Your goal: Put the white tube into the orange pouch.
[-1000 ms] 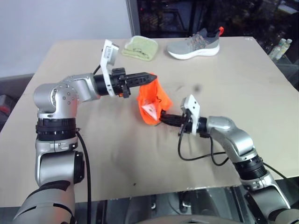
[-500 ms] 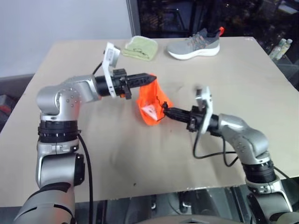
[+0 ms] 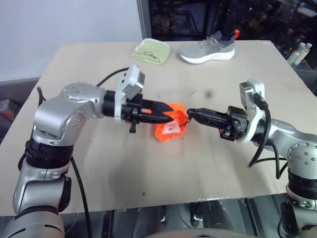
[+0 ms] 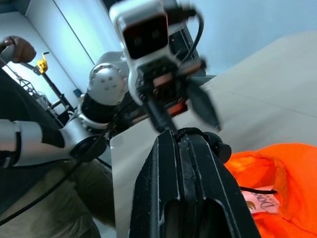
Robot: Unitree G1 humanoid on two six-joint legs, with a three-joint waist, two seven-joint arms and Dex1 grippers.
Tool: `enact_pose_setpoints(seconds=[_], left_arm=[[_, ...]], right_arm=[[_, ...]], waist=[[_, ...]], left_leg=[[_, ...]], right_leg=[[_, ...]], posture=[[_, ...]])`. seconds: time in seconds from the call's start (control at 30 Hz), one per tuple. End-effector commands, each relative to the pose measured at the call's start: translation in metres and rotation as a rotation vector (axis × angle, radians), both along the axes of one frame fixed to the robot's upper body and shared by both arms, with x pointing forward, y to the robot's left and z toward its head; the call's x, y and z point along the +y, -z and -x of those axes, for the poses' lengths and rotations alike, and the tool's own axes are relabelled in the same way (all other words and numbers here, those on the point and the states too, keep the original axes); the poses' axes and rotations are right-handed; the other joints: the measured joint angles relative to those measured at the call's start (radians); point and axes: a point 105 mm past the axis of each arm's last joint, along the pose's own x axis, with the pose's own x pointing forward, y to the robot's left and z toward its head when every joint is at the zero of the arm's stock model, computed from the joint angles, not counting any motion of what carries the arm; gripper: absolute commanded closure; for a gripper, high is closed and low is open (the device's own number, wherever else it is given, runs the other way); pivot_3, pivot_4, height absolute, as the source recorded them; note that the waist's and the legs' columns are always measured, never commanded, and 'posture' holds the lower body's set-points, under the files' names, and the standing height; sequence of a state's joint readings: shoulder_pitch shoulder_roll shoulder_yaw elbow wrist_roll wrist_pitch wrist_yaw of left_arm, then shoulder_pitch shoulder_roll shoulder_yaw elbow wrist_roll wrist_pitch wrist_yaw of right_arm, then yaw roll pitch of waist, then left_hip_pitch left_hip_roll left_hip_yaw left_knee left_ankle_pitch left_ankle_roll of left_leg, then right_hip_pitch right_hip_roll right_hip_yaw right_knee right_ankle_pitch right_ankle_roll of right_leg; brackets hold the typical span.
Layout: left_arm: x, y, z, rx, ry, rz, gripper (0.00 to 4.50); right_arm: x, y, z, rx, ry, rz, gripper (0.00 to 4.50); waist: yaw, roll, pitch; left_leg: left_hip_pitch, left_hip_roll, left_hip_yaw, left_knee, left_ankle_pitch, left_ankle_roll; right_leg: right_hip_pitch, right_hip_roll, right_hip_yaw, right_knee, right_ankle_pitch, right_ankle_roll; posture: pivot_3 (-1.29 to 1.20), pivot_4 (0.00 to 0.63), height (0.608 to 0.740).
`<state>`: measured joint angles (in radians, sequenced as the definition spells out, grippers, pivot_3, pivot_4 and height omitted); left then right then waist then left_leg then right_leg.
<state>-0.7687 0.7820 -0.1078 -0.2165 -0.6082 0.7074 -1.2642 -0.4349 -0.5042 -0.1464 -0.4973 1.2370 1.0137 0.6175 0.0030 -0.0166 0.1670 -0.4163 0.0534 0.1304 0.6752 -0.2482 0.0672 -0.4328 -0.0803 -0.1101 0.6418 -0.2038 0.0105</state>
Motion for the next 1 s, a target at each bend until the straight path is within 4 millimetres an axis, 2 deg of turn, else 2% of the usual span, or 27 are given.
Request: enact_pose_setpoints(seconds=[0.03,0.2,0.5,1.0], left_arm=[[-0.011,-0.002,0.000,-0.109,0.065,-0.022,2.96],[-0.021,0.004,0.001,-0.161,0.137,-0.046,2.96],[-0.035,-0.011,0.003,-0.153,0.199,0.013,2.96],[-0.043,-0.009,0.001,-0.120,0.215,0.044,2.96]], right_arm=[[-0.002,-0.011,0.011,-0.039,-0.027,-0.003,4.50],[-0.001,-0.011,0.016,-0.036,-0.045,0.024,4.50],[-0.004,-0.014,0.015,-0.040,-0.032,0.068,4.50],[-0.008,-0.015,-0.004,-0.033,0.013,0.080,4.50]], waist=[[0.004,0.000,0.000],[0.007,0.000,0.000],[0.010,0.000,0.000],[0.010,0.000,0.000]], left_leg=[[0.000,0.000,0.000,0.000,0.000,0.000],[-0.001,0.001,0.001,0.000,0.000,0.000],[-0.001,0.000,0.000,0.000,-0.002,0.004],[-0.001,0.001,0.000,0.000,-0.001,0.002]], right_leg=[[0.000,0.000,0.000,0.000,0.000,0.000],[-0.001,0.002,0.000,0.000,0.000,0.000],[-0.001,0.001,0.000,0.000,-0.002,0.004],[-0.001,0.001,0.000,0.000,-0.002,0.003]], posture=[[0.00,0.150,0.740],[0.00,0.150,0.740],[0.00,0.150,0.740],[0.00,0.150,0.740]])
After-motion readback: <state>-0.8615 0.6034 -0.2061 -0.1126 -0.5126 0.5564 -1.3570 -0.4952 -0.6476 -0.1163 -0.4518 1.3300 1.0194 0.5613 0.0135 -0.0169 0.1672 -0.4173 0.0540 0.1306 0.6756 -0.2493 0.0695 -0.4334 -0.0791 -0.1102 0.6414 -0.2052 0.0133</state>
